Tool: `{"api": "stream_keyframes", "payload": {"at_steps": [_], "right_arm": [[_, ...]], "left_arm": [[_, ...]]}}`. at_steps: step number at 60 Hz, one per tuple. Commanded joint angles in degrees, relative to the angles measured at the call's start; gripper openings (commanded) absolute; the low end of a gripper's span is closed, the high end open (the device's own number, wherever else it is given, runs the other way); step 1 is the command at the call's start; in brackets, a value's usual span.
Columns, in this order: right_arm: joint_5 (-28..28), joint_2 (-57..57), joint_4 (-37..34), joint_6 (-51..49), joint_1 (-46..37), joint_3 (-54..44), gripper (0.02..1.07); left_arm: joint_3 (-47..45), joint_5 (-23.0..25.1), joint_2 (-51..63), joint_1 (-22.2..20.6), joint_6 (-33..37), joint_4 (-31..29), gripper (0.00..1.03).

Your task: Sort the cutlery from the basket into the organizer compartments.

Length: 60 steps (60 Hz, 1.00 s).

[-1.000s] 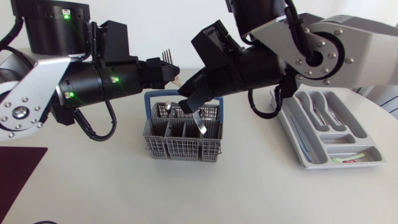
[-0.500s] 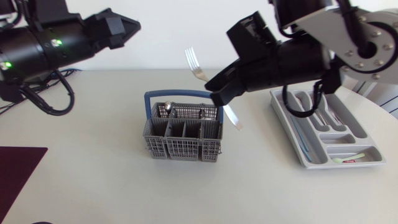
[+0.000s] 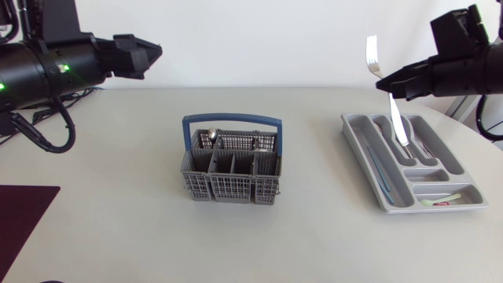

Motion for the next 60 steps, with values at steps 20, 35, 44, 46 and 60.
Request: {"api": "stream_keyframes", "payload": {"at_steps": [20, 35, 44, 46, 60], "right_arm": [[-2.26, 19.07, 4.23, -8.14, -20.8, 3.92, 0.08], [-0.76, 32.78, 8.09, -8.76, -24.76, 11.48, 0.08], [0.82, 40.25, 8.09, -8.49, -25.11, 17.01, 0.08], [1.08, 41.92, 8.09, -8.32, -25.11, 18.25, 0.08], [2.84, 51.42, 8.36, -7.09, -25.55, 24.66, 0.08]], "left_arm": [[-5.82, -0.4, 5.39, -0.66, 8.89, -3.62, 0.56], [-8.11, -0.4, 6.18, 1.45, 11.0, -3.44, 0.57], [-9.43, -0.4, 6.35, 1.54, 12.23, -3.09, 0.58], [-9.6, -0.4, 6.53, 1.54, 12.4, -3.09, 0.59], [-10.75, -0.49, 6.53, 1.54, 12.4, -3.18, 0.6]]}}
